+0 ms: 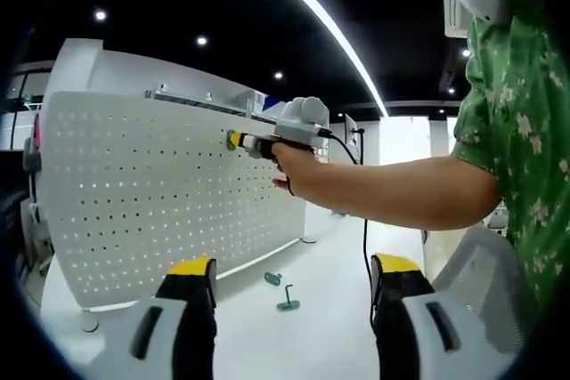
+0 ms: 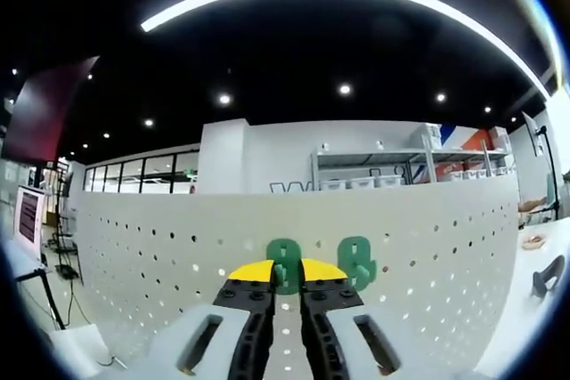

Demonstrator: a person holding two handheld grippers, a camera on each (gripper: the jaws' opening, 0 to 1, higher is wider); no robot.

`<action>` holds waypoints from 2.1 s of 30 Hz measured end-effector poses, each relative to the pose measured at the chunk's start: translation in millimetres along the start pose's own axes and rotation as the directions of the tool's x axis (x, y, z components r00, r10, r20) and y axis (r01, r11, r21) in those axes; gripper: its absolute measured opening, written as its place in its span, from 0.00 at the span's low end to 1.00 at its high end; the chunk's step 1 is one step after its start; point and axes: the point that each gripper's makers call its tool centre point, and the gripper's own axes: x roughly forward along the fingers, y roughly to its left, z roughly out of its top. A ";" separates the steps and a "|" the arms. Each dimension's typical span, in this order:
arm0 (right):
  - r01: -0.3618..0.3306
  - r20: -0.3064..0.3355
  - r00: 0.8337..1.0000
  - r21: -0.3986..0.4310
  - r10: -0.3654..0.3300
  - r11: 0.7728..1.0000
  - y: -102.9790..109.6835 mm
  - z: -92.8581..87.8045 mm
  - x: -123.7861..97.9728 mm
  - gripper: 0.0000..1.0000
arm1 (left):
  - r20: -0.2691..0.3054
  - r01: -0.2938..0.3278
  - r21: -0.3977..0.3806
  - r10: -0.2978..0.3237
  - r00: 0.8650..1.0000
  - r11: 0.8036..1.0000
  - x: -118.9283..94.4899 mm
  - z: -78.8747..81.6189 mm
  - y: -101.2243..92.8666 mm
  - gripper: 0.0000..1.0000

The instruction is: Insert the hook assembly into the mounting plate slot until the hook locks in place.

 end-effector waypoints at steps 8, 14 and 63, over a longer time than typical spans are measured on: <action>-0.001 -0.001 1.000 -0.004 0.001 1.000 -3.4 -2.3 0.7 0.11 | -0.002 0.002 0.004 -0.002 1.000 1.000 0.6 0.3 -0.8 0.73; -0.004 -0.012 1.000 -0.004 0.004 1.000 -1.7 -6.8 -5.4 0.12 | -0.003 0.001 0.003 -0.001 1.000 1.000 0.7 -0.2 -1.5 0.73; -0.085 -0.169 0.982 0.034 0.089 0.996 -6.4 -62.5 -76.4 0.77 | -0.025 0.019 0.028 -0.018 1.000 0.999 5.0 6.8 -15.6 0.74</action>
